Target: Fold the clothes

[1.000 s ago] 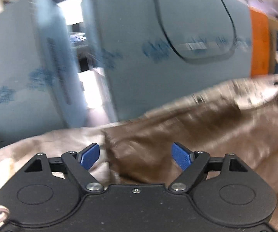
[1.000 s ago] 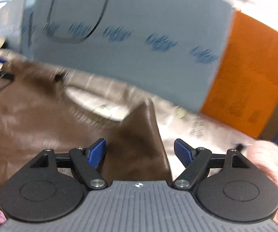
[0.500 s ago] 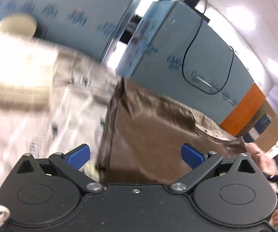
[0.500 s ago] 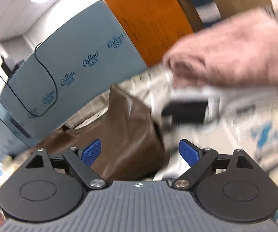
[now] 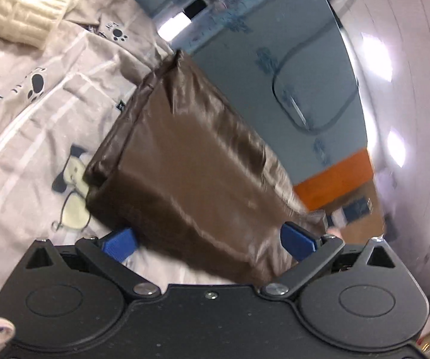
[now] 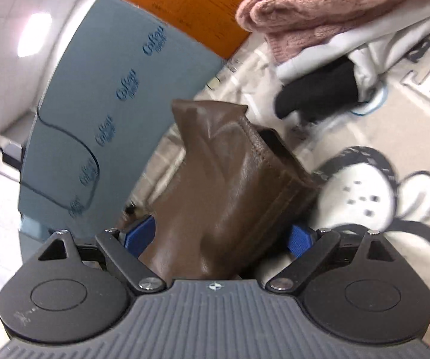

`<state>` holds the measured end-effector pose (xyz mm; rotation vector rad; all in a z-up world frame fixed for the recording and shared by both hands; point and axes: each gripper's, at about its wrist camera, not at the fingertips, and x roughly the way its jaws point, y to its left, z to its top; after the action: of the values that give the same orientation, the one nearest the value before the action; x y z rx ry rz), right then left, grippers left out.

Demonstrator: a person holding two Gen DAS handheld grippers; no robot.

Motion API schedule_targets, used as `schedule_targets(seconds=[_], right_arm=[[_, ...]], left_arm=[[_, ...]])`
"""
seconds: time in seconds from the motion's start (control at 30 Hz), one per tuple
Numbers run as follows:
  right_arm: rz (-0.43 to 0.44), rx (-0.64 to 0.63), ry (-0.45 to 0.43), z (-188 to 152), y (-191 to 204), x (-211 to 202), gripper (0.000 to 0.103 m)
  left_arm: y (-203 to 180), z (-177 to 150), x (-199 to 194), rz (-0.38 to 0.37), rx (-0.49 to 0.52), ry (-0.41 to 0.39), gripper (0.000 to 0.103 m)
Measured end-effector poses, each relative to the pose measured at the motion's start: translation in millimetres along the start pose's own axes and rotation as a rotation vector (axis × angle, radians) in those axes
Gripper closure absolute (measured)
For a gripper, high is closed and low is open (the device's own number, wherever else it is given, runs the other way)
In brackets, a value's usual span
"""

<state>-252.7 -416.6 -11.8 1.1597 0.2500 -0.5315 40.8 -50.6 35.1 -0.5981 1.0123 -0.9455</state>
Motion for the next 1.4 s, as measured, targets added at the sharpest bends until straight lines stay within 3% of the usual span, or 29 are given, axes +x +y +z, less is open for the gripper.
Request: schedule_targets(seconds=[0.07,0.17,0.2,0.23,0.3,0.43,0.73,0.93,1.07,1.23,1.33,1.4], right_arm=[[0.017,-0.003,-0.025,-3.9,3.8,5.5,0.015],[0.064,0.025,-0.041,-8.4,2.4,11.7,0.035],[0.067,0.031,-0.044,-8.6,1.0,13.2,0.05],[0.055,0.029,-0.046,-8.7,-0.2,14.6,0.064],[0.029,0.018,-0.053,-9.6,-1.5,16.9,0.079],[0.035,-0.035,-0.08,-11.5,3.6,14.2,0.087],[0.099,-0.186,-0.15,-20.2,14.7,-13.9,0.097],[0.1,-0.146,-0.182,-25.6,7.3,-52.7,0.097],[0.086,-0.162,-0.22,-28.3,14.0,-73.4,0.097],[0.109,-0.231,-0.226,-30.6,30.4,-83.0,0.097],[0.137,-0.259,-0.223,-33.6,45.0,-82.9,0.097],[0.158,-0.282,-0.219,-36.6,55.9,-82.2,0.097]], left_arm=[[0.3,2.2,3.7,-0.006,-0.009,-0.036,0.001],[-2.4,0.5,5.4,0.018,0.008,-0.091,0.006],[-4.6,-0.8,6.7,0.042,0.026,-0.105,0.016],[-6.1,-1.1,8.8,0.075,0.04,-0.117,0.033],[-4.8,-0.8,12.6,0.131,0.041,-0.134,0.054],[0.1,-1.6,14.9,0.157,0.081,-0.153,0.07],[-5.6,-16.7,-2.4,0.158,0.154,-0.16,0.082],[-13.5,-52.8,-27.5,0.111,0.219,-0.104,0.083],[-11.8,-69.6,-30.1,0.122,0.233,-0.052,0.079],[-14.7,-69.8,-47.4,0.21,0.32,-0.142,0.029],[-12.6,-65.7,-52.5,0.278,0.388,-0.2,0.026],[-4.6,-61.3,-47.1,0.251,0.376,-0.152,0.028]])
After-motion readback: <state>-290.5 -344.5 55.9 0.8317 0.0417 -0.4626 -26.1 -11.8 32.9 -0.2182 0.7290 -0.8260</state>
